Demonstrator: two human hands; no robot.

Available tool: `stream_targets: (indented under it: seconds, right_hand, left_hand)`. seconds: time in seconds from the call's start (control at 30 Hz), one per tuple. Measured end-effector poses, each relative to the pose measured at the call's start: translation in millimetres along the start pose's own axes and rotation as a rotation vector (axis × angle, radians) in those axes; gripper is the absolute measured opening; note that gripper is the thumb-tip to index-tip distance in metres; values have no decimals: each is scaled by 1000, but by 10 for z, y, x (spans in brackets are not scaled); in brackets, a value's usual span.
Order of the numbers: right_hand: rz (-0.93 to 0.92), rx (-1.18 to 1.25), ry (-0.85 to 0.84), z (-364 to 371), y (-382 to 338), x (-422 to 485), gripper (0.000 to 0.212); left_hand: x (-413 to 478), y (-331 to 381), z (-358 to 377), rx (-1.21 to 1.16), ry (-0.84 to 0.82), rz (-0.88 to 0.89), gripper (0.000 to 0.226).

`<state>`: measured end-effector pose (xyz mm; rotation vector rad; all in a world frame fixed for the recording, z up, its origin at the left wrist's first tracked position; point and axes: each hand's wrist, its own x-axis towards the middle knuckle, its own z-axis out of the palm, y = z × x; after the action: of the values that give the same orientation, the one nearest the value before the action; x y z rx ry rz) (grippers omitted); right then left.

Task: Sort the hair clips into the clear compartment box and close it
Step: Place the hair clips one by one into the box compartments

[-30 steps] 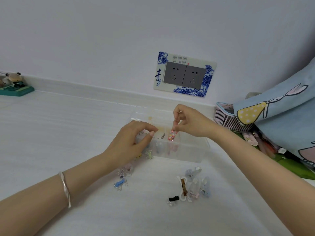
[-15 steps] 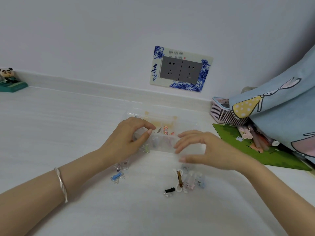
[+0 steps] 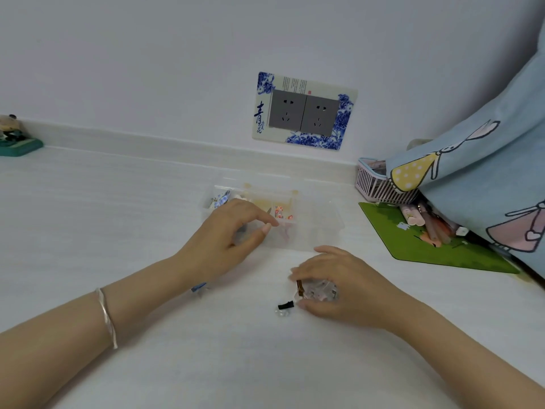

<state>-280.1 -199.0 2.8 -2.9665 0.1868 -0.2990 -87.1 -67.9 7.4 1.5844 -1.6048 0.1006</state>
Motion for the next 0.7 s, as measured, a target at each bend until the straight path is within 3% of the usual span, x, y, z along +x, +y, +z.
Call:
stream_targets:
  seconds: [0.2, 0.4, 0.5, 0.7]
  right_hand:
    - [47, -57, 101, 29, -50, 47, 27]
    - [135, 447, 315, -187, 24, 309, 9]
    - [136, 605, 413, -309, 90, 617, 2]
    - [151, 426, 313, -300, 276, 1148, 6]
  left_hand:
    - [-1, -25, -9, 13, -19, 10, 18]
    - [48, -205, -177, 84, 97, -81, 27]
    - [45, -302, -230, 68, 123, -111, 19]
    - [69, -397, -310, 79, 172, -117, 22]
